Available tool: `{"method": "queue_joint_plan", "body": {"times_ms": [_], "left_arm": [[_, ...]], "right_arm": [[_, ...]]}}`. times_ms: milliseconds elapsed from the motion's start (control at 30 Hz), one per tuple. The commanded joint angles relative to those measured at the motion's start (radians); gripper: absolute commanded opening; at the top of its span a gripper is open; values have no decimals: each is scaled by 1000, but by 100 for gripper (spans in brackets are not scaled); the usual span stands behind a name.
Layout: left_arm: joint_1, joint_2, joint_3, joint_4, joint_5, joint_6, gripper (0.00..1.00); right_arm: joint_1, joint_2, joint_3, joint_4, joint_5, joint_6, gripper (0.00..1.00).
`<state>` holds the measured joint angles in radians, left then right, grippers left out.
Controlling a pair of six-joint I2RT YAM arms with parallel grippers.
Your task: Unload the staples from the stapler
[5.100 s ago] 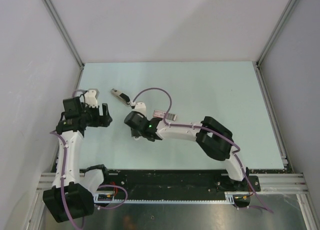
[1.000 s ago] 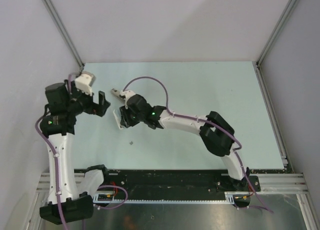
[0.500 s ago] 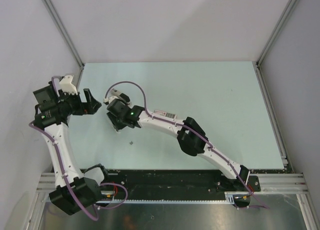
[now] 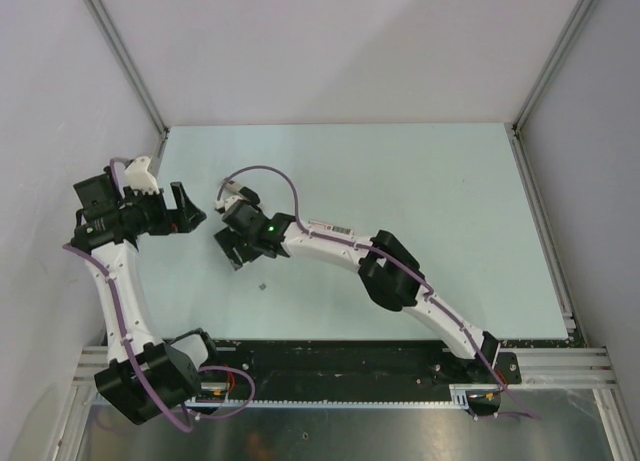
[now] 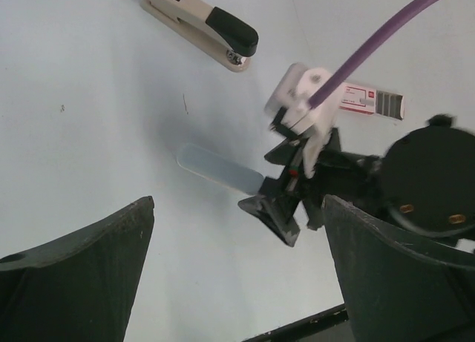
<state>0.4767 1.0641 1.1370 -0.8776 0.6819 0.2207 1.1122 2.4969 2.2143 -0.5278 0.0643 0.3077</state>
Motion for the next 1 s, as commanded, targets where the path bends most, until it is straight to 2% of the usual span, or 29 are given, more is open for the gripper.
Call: {"method": "queue_joint_plan", "body": {"times_ms": [0,200,433,500,700,967], "left_arm": [[10,-1,-4,14,0,7,99],[10,-3,-14,16,6,22,100],[10,-1,-29,15,18,38,99],[9,-4,-36,15,18,49,100],[9,6,-43,15,32,66,100],[10,10,-44,15,61,67,100]], "right_arm": [[-56,-187,-58,139,-23,-22,73],[-134,-223,-101,224,-35,-57,71],[-183,-88,67,194,56,-181,72],[-213,-85,55,189,68,-166,72],[-302,-185,-212,259,108,-79,66],[-326,-297,-533,302,197,-13,58]]}}
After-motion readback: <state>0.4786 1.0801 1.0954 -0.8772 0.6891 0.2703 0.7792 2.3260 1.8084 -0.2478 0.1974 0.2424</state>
